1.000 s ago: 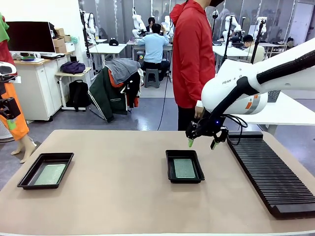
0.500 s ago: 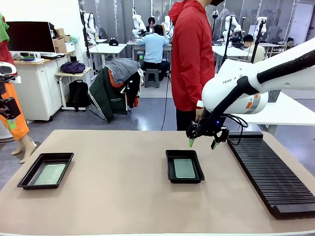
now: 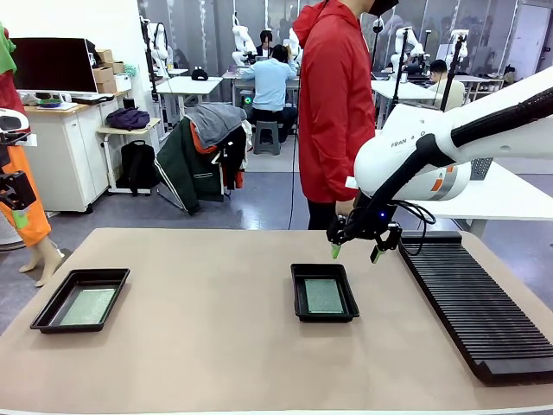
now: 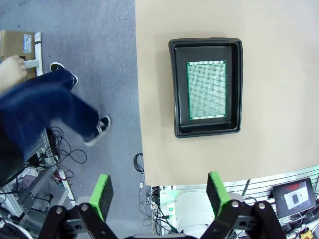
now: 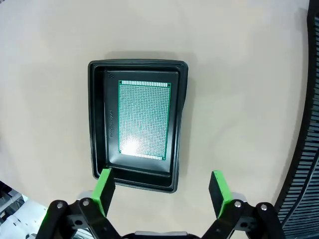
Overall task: Inspect and transfer BCBs to ESD trays.
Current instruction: Pick up the ESD tray and place it on the left side of the table.
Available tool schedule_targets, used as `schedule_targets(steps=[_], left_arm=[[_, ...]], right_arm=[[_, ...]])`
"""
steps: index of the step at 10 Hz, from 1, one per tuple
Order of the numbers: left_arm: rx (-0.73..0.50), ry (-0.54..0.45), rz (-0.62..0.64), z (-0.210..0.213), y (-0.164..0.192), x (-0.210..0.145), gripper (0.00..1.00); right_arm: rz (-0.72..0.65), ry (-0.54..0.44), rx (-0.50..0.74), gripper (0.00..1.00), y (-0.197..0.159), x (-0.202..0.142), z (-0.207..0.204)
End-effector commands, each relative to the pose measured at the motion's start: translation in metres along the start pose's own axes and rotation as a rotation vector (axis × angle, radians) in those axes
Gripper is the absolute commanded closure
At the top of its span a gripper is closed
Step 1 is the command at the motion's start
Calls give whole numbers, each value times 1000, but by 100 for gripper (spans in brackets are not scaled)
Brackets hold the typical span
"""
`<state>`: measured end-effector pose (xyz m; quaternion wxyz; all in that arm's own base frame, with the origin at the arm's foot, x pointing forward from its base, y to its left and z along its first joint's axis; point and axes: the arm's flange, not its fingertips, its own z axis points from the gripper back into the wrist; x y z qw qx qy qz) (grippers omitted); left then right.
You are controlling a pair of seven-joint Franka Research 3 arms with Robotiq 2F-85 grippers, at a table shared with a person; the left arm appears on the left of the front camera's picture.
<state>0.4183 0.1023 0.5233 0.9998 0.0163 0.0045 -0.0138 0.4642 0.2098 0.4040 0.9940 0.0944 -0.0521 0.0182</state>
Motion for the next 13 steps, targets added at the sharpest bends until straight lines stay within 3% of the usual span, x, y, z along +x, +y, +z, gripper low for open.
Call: schedule_targets(steps=[1, 11, 13], left_arm=[[2, -4, 0, -1, 1, 1, 0], [0, 0, 0, 0, 0, 0, 0], [4, -5, 14, 27, -30, -7, 0]], right_arm=[[2, -2, 0, 0, 1, 0, 0], [2, -2, 0, 0, 1, 0, 0], [-12, -15, 57, 0, -11, -5, 6]])
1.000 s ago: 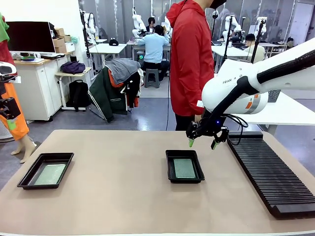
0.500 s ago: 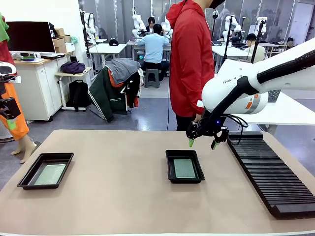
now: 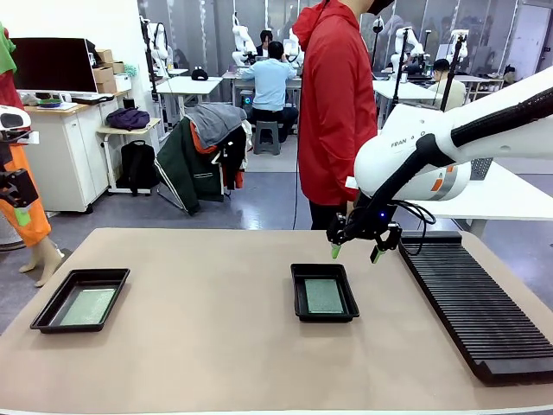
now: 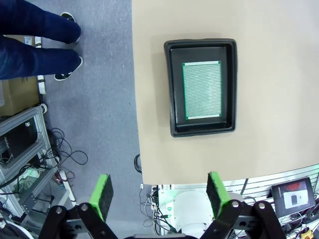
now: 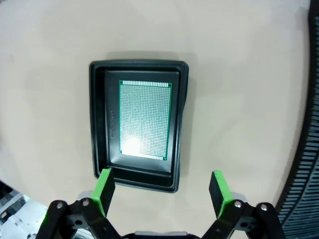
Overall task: Inspect and transfer BCBs to ESD trays.
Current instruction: Pick up the ESD tray and place it on the left side of the table.
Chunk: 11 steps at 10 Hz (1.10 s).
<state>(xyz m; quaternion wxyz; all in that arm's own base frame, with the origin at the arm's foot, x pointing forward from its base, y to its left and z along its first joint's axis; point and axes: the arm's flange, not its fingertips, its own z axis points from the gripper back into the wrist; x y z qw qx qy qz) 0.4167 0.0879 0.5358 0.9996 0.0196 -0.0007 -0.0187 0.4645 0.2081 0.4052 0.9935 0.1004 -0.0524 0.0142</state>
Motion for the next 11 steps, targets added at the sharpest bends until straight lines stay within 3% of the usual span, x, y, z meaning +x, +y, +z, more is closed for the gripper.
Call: schedule_targets(steps=[1, 6, 11], left_arm=[[-6, 4, 41, 30, -30, -9, 0], [8, 7, 12, 81, -137, -6, 0], [-2, -82, -5, 61, -267, 8, 0]], right_arm=[[-20, -27, 106, 0, -22, -12, 14], [-85, -15, 302, 0, -90, -27, 28], [-70, -7, 464, 0, -157, -29, 32]])
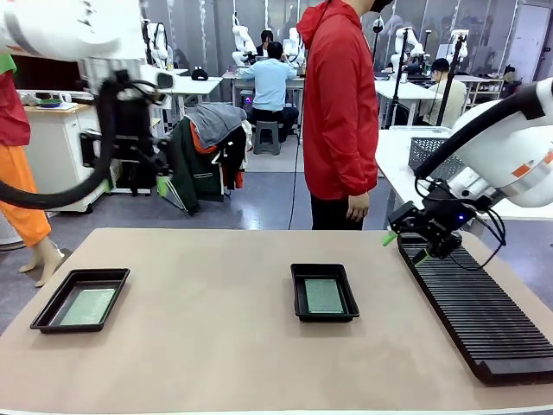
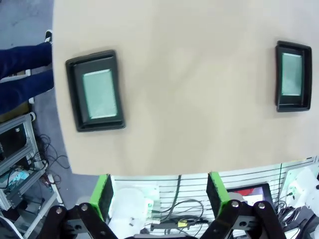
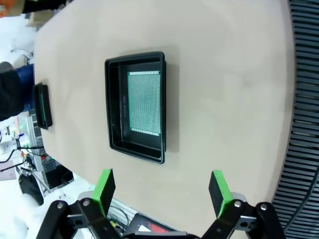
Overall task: Inspect and transfer BCBs to ESD trays.
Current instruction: Pick up the ESD tray and place it on the left side of the table.
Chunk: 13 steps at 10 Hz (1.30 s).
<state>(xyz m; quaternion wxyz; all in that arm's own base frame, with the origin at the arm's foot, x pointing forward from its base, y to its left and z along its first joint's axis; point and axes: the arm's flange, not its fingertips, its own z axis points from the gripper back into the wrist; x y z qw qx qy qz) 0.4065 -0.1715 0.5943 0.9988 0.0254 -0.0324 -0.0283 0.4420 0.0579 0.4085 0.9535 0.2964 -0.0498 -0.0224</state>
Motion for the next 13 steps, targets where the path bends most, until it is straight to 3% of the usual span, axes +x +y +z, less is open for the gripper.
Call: schedule_targets(steps=[1, 4, 5, 13], left_arm=[[-26, -24, 11, -17, -32, 11, 0], [-61, -31, 110, -49, -90, 19, 0], [-72, -27, 126, -61, -106, 22, 0], [-108, -18, 212, -160, -197, 44, 0]], right_arm=[[19, 12, 90, 0, -24, -3, 6], [34, 20, 152, 0, -54, -1, 15], [9, 7, 81, 0, -35, -1, 16], [9, 7, 81, 0, -35, -1, 16]])
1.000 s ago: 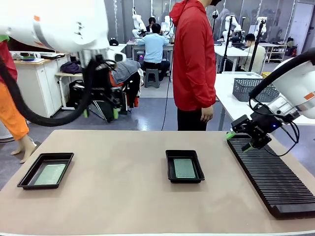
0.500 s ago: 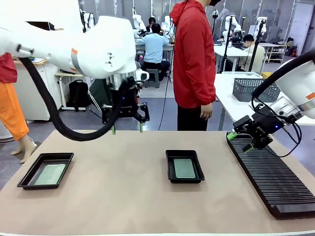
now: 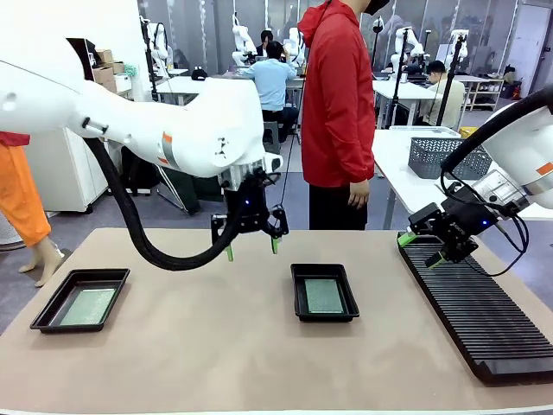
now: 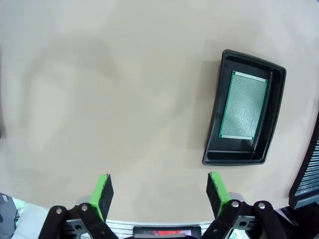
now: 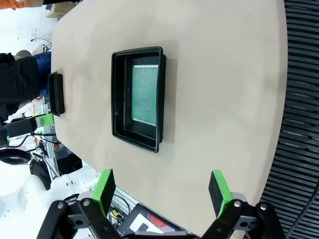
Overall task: Inspect and transfer BCBs to ESD trays.
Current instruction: Pick up the ESD tray and place it on the left side of the table.
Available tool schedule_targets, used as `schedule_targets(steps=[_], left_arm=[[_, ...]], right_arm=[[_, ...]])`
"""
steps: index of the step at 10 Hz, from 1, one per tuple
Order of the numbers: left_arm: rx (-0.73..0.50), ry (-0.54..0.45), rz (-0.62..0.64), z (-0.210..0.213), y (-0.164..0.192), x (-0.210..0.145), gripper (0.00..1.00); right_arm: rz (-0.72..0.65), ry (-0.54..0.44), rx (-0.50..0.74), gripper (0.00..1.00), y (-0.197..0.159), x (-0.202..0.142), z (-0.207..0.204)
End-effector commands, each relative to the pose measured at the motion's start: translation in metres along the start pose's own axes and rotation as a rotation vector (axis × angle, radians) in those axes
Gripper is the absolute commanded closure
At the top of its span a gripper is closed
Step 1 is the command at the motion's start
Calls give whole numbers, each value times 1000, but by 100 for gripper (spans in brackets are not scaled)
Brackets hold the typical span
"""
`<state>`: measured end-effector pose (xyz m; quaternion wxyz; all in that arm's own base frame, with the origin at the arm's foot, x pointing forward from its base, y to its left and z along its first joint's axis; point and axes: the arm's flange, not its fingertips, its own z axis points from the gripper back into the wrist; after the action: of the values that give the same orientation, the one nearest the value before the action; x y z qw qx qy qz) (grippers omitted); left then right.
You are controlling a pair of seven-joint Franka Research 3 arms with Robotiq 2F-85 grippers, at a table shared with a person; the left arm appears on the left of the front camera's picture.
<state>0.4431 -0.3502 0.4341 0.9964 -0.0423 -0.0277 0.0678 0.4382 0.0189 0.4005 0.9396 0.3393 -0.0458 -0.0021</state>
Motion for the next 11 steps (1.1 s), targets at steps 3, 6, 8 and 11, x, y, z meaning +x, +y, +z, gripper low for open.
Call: schedule_targets(steps=[3, 6, 8, 11], left_arm=[[23, -71, -8, -41, -39, 16, 0], [42, -103, -46, -71, -67, 23, 0], [20, -107, -85, -88, -79, 26, 0], [31, -93, -132, -112, -92, 26, 0]], right_arm=[[-22, -14, -11, 0, 2, 1, 0], [-22, -14, -11, 0, 2, 1, 0], [-22, -14, -11, 0, 2, 1, 0], [-22, -14, -11, 0, 2, 1, 0]])
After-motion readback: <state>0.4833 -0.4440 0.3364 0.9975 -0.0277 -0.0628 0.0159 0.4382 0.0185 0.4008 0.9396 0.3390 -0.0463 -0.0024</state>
